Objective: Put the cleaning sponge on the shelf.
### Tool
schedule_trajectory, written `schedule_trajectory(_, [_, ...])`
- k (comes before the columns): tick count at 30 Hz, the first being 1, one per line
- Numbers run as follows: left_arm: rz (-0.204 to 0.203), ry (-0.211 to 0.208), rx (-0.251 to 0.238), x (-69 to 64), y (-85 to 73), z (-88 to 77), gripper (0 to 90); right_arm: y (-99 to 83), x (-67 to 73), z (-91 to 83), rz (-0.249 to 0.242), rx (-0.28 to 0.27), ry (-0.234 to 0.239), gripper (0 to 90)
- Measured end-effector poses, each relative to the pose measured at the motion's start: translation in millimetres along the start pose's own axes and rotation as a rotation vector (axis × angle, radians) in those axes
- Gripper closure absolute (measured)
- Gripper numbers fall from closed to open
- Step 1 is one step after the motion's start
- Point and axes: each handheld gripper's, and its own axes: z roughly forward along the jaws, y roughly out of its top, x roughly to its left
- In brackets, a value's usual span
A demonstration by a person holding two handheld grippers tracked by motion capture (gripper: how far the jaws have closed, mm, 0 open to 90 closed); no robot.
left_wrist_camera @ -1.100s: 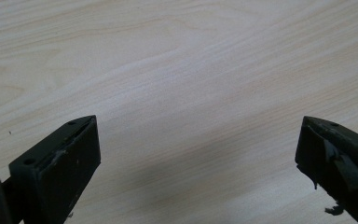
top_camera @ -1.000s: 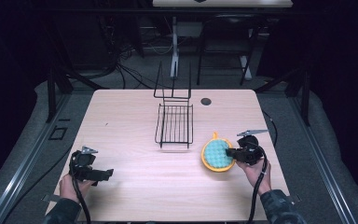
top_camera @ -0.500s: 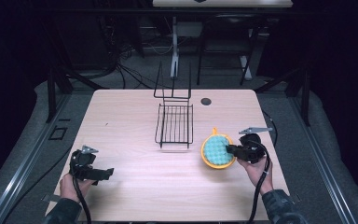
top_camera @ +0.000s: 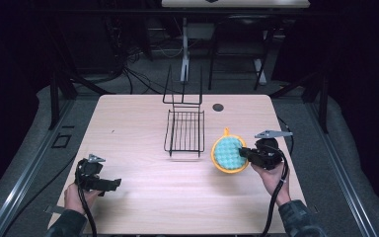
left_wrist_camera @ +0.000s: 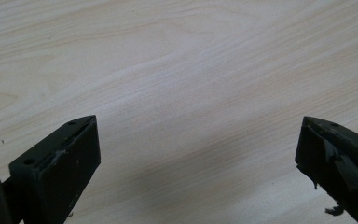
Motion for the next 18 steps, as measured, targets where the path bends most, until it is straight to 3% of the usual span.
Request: schedule_trajectory(18, [0.008, 0.008, 0.012, -3.0, 0.0, 0.9, 0.0, 12.6, 9.7, -3.0, -0.028, -0.046, 0.003, 87.3])
